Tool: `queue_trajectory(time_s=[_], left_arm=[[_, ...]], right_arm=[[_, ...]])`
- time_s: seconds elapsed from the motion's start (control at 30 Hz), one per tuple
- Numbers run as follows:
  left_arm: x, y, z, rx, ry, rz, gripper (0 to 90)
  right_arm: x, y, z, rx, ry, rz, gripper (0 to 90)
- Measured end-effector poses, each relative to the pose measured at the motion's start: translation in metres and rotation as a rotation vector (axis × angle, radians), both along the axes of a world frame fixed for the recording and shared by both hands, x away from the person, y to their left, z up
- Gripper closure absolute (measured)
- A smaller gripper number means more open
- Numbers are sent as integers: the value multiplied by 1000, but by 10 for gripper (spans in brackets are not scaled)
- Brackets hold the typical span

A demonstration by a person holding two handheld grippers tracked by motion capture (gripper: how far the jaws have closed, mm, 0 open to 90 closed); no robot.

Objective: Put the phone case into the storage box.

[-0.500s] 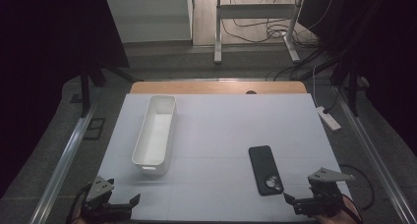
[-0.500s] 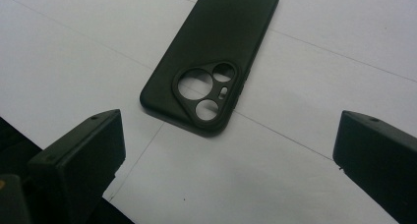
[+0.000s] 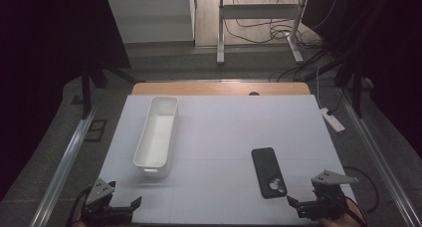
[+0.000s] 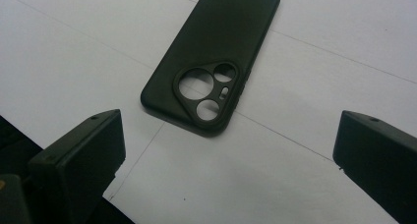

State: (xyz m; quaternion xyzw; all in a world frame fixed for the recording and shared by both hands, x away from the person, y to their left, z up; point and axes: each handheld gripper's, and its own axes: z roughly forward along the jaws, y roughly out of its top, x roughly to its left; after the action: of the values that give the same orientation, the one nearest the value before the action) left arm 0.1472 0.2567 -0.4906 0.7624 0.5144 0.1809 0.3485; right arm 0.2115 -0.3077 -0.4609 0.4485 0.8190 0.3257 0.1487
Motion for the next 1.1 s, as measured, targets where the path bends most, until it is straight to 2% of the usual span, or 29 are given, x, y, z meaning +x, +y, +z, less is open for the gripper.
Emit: queue_trajectory(time_s=[0.33, 0.6, 0.8, 0.9, 1.1], left_arm=[[0, 0, 0, -1, -1, -1, 13], [0, 0, 0, -2, 1, -1, 13], [1, 3, 0, -29, 8, 4, 14], [0, 3, 0, -25, 6, 2, 14], [1, 0, 0, -2, 8, -9, 12]], right_arm=[[0, 1, 0, -3, 2, 9, 0], [-1, 1, 2, 7, -11, 42, 1], [1, 0, 4, 22, -19, 34, 0], [2, 1, 3, 20, -12, 34, 0], [6, 4, 1, 21, -1, 74, 0]])
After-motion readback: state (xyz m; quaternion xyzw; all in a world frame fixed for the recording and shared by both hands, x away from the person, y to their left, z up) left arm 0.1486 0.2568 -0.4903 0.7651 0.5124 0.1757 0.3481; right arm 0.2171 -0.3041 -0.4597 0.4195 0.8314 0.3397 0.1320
